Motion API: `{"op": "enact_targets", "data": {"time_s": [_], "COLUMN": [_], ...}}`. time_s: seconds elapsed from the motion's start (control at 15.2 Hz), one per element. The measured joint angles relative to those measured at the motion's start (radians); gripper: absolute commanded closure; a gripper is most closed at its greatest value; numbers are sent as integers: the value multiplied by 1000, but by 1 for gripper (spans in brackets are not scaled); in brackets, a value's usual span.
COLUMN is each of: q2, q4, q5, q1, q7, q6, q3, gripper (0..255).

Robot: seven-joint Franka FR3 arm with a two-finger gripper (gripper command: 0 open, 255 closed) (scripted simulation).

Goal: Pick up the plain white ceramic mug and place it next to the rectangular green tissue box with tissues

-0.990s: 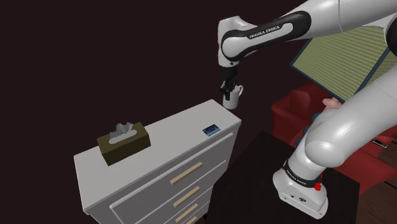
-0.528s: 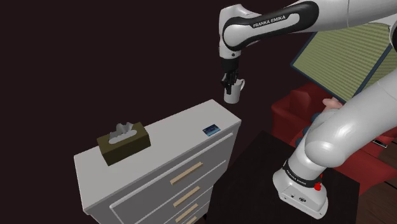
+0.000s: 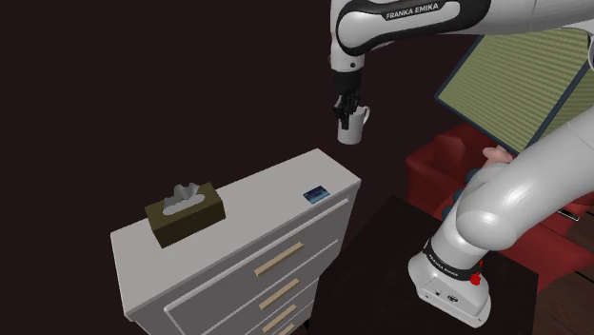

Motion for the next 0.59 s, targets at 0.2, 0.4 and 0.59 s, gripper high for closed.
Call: {"op": "enact_targets", "data": {"time_s": [0.2,0.4,0.59], "q2": [-3,-1,-2], "q4": [39,80,120], "q5": [1,2,1], "q1": [1,1,1], "q7": [0,-2,-5], "q6": [-42,-81,-121], "q3": [1,2,2], "gripper": [255,255,255]}}
